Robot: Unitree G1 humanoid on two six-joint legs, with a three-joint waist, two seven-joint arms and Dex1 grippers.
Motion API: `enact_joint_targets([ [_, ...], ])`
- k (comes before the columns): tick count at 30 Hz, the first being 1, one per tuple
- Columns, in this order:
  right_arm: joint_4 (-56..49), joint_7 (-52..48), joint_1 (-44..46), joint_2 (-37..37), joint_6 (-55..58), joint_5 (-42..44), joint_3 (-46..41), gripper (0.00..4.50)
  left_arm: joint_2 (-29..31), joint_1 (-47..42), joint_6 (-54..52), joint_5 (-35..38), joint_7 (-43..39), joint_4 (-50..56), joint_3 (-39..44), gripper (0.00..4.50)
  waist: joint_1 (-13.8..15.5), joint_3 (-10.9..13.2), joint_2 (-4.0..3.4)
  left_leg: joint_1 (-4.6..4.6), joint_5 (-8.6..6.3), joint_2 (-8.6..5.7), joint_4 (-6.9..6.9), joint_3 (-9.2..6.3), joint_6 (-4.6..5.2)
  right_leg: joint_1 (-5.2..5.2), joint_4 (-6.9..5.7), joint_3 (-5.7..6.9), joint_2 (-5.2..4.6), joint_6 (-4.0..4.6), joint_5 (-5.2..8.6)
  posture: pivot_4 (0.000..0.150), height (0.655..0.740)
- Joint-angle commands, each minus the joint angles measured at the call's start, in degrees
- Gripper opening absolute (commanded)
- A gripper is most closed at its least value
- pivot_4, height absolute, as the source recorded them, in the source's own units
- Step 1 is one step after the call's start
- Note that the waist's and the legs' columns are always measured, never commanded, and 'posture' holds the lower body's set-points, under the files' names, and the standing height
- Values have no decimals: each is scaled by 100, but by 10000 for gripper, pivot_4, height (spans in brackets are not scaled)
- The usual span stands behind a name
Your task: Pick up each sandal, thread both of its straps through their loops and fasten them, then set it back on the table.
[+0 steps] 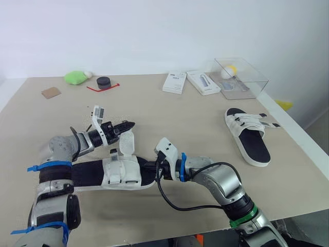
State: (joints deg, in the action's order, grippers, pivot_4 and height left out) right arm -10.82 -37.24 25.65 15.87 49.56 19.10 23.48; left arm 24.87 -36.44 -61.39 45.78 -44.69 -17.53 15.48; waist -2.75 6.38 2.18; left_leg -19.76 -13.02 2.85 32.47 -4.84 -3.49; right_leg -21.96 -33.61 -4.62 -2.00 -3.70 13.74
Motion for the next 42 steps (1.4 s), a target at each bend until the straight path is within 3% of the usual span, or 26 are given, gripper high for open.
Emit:
enact_joint_targets([
  [1,155,114,-81,140,160,-140,-52,0,170,462,1221,-238,-813,1541,-361,532,0,3,-4,-1,-2,0,0,1,-6,2,2,-3,0,0,0,1500,7400],
  [4,130,85,-93,194,164,-152,-26,0,449,1014,3516,-1408,-1595,2219,-945,532,15,9,-15,0,-2,-1,0,2,-11,3,16,-6,0,1,1,1500,7400],
  [6,147,70,-87,219,139,-177,7,0,623,1357,5947,-2497,-2133,2028,-1315,532,15,9,-31,-2,-1,-1,0,2,-10,5,21,-8,0,1,1,1500,7400],
  [8,157,70,-81,225,126,-185,19,0,686,1437,8087,-3133,-2471,1442,-1467,532,31,4,-46,-5,-1,0,-2,9,-10,8,48,-9,-3,6,0,1500,7400],
  [11,139,76,-90,240,121,-181,34,0,695,1255,10554,-3378,-2785,488,-1570,532,87,-1,-37,-19,4,-2,1,16,-15,1,57,-9,-13,21,-4,1500,7400],
  [14,128,72,-93,258,120,-193,52,0,661,1046,12602,-3056,-2905,-278,-1592,532,109,-1,-40,-48,11,-2,3,34,-2,-29,60,-9,-25,23,-1,1500,7400],
  [18,135,57,-88,283,107,-206,61,0,1032,1100,13705,-3007,-2956,-763,-2235,532,106,-2,-41,-51,16,-2,4,44,19,-30,55,-14,-25,17,-5,1500,7400],
  [21,137,46,-80,300,100,-209,67,0,1195,1146,13864,-3053,-2761,-1010,-2483,532,106,-8,-47,-45,5,-2,4,41,47,-26,45,-16,-19,4,-12,1500,7400],
  [25,145,21,-54,314,91,-204,83,0,1299,1093,13619,-2931,-2333,-812,-2539,10237,105,-10,-48,-45,1,-1,4,32,86,-24,37,-14,-11,1,-15,1500,7400],
  [29,157,38,-53,296,75,-201,87,0,1509,1230,13434,-3058,-2002,-604,-2477,29066,104,-9,-48,-44,2,-2,6,29,87,-21,34,-15,-9,1,-15,1500,7400],
  [30,156,50,-61,287,72,-199,83,0,1590,1321,13337,-3091,-1901,-526,-2405,30751,104,-9,-48,-43,2,-1,6,29,87,-21,34,-14,-9,1,-15,1500,7400],
  [32,149,74,-81,273,69,-194,78,0,1795,1525,13054,-3160,-1683,-350,-2234,41108,103,-9,-49,-42,2,-1,6,29,87,-21,34,-14,-9,1,-15,1500,7400],
  [34,135,85,-102,268,69,-187,76,0,1945,1672,12753,-3203,-1498,-200,-2104,43686,102,-10,-49,-40,1,1,6,29,87,-22,30,-13,-8,1,-15,1500,7400],
  [38,140,90,-123,252,61,-184,85,0,2212,1934,12203,-3334,-1120,-164,-1731,43686,101,-9,-49,-37,1,2,6,28,87,-22,23,-11,-8,2,-13,1500,7400],
  [42,197,80,-89,231,36,-186,102,0,2355,2111,10791,-2961,-727,-123,-1310,43686,101,-9,-49,-37,1,3,6,29,86,-24,23,-10,-9,4,-13,1500,7400],
])
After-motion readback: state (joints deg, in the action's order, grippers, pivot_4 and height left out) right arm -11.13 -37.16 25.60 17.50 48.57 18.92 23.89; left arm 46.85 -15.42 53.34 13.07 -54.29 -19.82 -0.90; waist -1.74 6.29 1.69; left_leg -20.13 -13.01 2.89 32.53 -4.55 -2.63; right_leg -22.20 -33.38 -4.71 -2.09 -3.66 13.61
